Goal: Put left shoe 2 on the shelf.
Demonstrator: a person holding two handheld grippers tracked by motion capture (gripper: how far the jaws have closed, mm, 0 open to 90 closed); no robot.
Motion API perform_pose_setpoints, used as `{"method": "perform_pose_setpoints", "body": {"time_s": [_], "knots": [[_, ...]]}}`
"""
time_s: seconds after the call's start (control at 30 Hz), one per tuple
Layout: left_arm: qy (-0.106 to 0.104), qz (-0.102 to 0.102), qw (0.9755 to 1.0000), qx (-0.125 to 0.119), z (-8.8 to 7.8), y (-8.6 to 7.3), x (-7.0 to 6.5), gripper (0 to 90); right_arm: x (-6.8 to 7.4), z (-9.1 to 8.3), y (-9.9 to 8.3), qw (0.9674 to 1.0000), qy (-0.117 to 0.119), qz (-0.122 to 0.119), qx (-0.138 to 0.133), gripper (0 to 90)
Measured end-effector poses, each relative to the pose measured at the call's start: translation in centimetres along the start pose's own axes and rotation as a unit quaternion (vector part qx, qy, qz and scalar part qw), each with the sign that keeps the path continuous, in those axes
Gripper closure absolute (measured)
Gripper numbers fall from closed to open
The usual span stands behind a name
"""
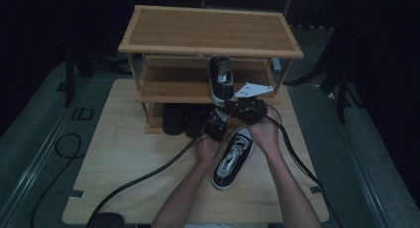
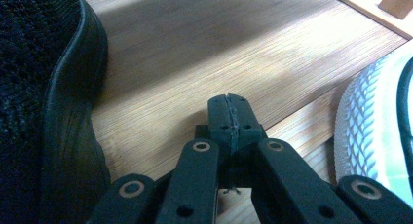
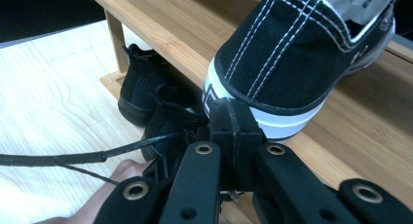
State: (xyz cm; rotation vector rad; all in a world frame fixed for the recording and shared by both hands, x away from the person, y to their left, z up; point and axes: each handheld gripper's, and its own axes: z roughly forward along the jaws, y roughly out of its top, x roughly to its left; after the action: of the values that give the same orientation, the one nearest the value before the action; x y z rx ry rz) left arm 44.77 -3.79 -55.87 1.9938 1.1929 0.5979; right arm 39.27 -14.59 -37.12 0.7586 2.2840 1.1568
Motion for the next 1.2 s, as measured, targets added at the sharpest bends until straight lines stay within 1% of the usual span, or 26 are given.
{"method": "perform_pose_setpoints", "body": {"time_s": [0.13,0.23,0.27,0.37,0.53,0.83,0.93,1.03,1.1,1.17,1.2], "knots": [[0.000,0.000,1.0000,0.000,0.0,0.0,0.0,90.0,-0.1,0.4,0.1,1.0000,-0.004,-0.002,-0.001,90.0],[0.000,0.000,1.0000,0.000,0.0,0.0,0.0,90.0,-0.3,0.7,0.1,1.0000,-0.006,0.003,-0.002,90.0],[0.001,0.011,0.9999,0.009,-0.1,0.0,0.1,90.0,-0.4,0.8,0.1,1.0000,-0.008,0.002,-0.002,90.0],[0.001,0.006,1.0000,0.006,-0.1,0.0,0.1,90.0,-0.4,1.0,0.2,1.0000,-0.008,0.004,-0.002,90.0],[0.001,0.005,1.0000,0.004,-0.1,0.0,0.1,90.0,-0.5,1.4,0.4,1.0000,-0.008,0.004,0.001,90.0],[0.002,0.004,1.0000,0.004,-0.1,0.0,0.0,90.0,-0.5,1.8,0.6,1.0000,-0.001,0.006,0.000,90.0],[0.001,0.004,1.0000,0.004,-0.1,0.0,0.0,90.0,-0.4,1.6,0.6,1.0000,-0.008,0.002,-0.001,90.0],[0.001,0.004,1.0000,0.004,-0.1,0.0,0.1,90.0,-0.2,1.0,0.5,1.0000,-0.005,0.005,-0.006,90.0],[0.001,0.004,1.0000,0.005,-0.1,0.0,0.1,90.0,0.1,0.4,0.4,1.0000,-0.008,0.002,-0.001,90.0],[-0.001,0.004,1.0000,0.004,-0.1,0.0,0.1,90.0,0.4,-0.3,0.1,1.0000,-0.002,0.008,0.001,90.0],[-0.008,0.009,0.9999,0.004,0.0,0.0,0.2,90.0,0.7,-0.6,-0.1,1.0000,0.003,0.007,0.002,90.0]]}}
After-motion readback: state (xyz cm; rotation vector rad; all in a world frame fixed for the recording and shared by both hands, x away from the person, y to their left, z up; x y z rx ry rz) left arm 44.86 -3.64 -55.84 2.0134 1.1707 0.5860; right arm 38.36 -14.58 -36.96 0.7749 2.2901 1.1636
